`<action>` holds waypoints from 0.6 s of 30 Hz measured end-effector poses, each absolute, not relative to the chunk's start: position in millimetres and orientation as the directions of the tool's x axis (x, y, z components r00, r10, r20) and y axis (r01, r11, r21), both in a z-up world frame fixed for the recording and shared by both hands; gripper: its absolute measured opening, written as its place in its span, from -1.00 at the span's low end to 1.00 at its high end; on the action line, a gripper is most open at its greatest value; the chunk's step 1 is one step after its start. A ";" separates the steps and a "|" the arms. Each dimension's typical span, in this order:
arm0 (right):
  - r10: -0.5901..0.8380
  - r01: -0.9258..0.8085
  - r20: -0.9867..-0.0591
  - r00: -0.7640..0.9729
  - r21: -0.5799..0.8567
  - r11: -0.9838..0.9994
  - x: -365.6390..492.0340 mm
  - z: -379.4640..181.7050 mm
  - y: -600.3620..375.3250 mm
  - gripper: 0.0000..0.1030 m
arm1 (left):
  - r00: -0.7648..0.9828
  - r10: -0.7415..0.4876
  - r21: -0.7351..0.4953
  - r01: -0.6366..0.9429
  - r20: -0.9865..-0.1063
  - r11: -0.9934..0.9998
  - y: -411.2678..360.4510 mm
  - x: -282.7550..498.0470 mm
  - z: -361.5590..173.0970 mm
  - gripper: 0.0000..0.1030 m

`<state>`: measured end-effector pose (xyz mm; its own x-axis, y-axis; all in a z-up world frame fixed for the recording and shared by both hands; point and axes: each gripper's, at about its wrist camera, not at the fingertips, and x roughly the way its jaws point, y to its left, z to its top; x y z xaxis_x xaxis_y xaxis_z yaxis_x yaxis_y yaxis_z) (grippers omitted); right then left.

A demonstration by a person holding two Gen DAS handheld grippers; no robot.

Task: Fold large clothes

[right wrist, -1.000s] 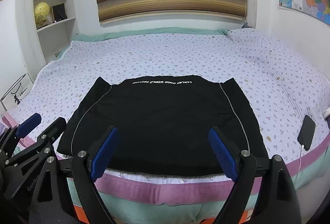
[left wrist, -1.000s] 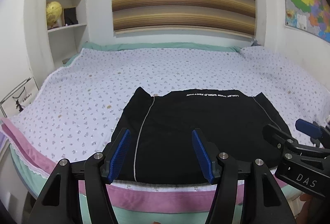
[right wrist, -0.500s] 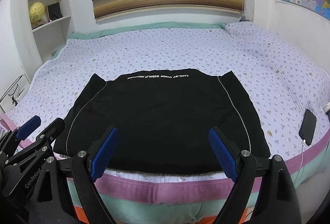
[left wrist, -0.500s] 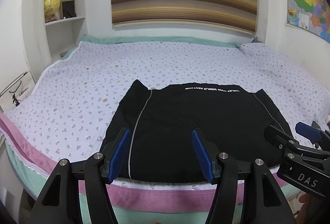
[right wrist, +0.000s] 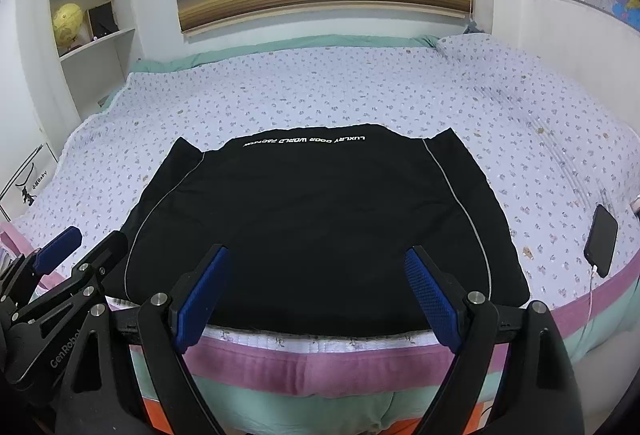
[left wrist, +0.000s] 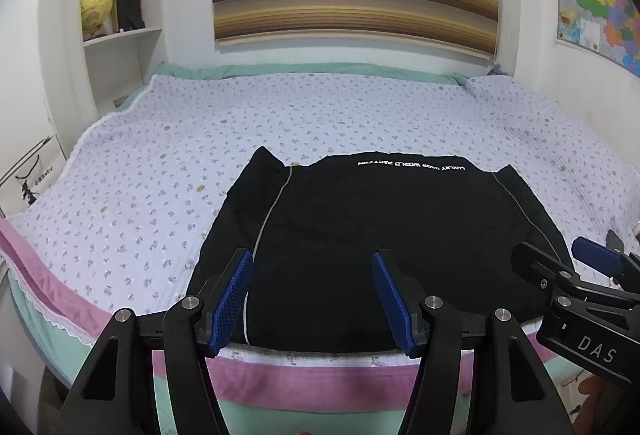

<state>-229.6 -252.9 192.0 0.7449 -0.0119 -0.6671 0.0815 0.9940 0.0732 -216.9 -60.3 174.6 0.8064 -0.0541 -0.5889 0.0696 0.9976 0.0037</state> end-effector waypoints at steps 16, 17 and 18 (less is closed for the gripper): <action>-0.008 0.089 -0.673 0.739 0.085 0.992 -230.1 189.1 -253.6 0.76 | 0.800 -0.059 0.017 0.085 -0.597 0.996 -63.6 -217.5 172.0 0.23; -0.009 0.090 -0.673 0.739 0.085 0.992 -230.1 189.0 -253.4 0.76 | 0.800 -0.058 0.016 0.085 -0.598 0.996 -64.1 -217.7 172.0 0.23; -0.010 0.090 -0.674 0.739 0.084 0.992 -229.9 188.6 -253.7 0.75 | 0.799 -0.058 0.016 0.084 -0.599 0.996 -64.4 -217.8 172.0 0.23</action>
<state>-229.9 -253.7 188.6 0.7386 -0.0105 -0.6740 0.0904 0.9924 0.0837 -217.8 -64.4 172.0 0.7990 -0.0575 -0.5986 0.0839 0.9963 0.0162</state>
